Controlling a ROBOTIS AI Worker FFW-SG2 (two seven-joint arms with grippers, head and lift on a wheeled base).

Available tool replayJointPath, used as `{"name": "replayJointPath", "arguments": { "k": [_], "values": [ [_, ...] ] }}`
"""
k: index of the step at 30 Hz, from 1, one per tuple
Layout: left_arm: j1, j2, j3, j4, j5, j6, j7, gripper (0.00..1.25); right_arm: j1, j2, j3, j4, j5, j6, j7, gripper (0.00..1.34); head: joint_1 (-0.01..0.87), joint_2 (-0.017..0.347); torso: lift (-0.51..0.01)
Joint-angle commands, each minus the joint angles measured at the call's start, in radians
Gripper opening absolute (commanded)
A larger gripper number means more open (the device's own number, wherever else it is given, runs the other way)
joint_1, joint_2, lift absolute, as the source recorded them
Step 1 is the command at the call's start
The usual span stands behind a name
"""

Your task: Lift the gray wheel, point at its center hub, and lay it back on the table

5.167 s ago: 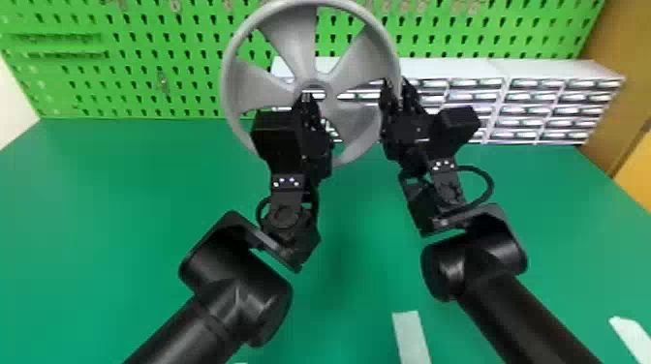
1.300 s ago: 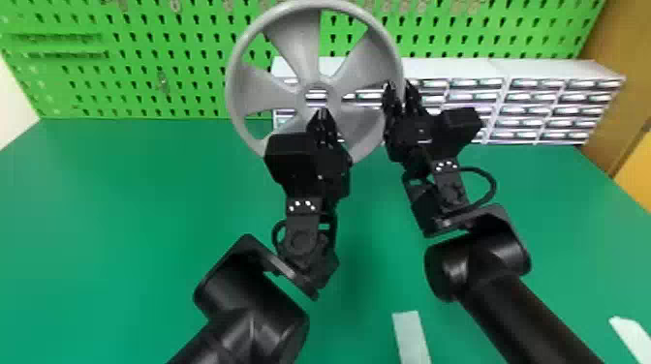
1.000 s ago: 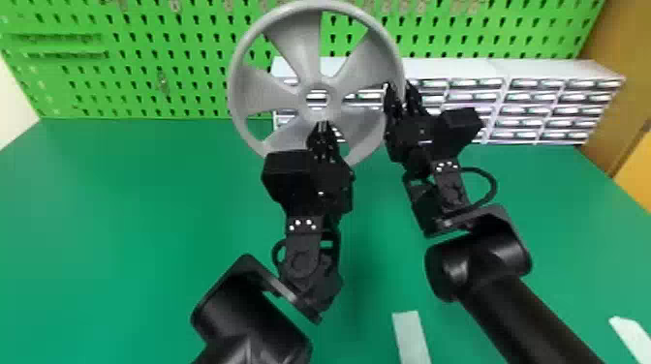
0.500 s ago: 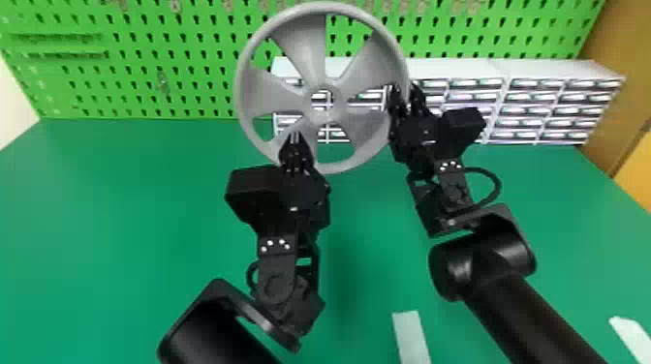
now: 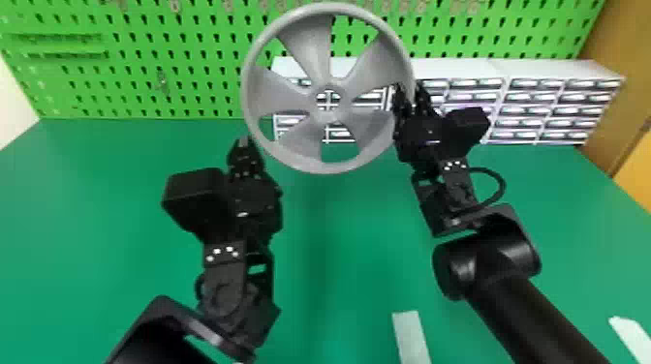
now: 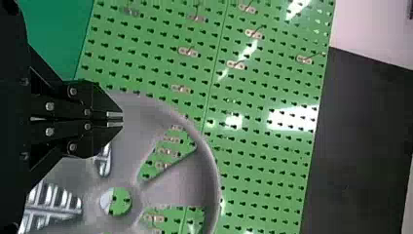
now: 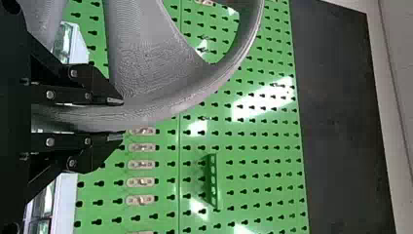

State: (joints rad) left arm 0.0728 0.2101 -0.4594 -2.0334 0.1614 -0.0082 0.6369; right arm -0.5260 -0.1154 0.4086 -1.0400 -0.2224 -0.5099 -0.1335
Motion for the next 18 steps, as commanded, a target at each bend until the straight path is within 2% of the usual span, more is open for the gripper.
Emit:
{"name": "replayJointPath", "arguments": {
  "k": [1, 5, 18],
  "values": [
    [0.044, 0.0, 0.057, -0.06, -0.031, 0.042, -0.002, 0.1, 0.001, -0.003, -0.005, 0.0, 0.002, 0.001, 0.0, 0.08, 0.692, 0.048, -0.096],
    [0.068, 0.0, 0.105, -0.091, -0.045, 0.051, -0.017, 0.11, 0.003, -0.004, -0.01, 0.0, 0.002, 0.001, 0.0, 0.08, 0.692, 0.048, -0.096],
    [0.134, -0.003, 0.277, -0.133, -0.008, 0.051, -0.065, 0.11, 0.007, -0.009, -0.017, 0.0, 0.002, 0.001, 0.0, 0.08, 0.692, 0.048, -0.096]
  ]
}}
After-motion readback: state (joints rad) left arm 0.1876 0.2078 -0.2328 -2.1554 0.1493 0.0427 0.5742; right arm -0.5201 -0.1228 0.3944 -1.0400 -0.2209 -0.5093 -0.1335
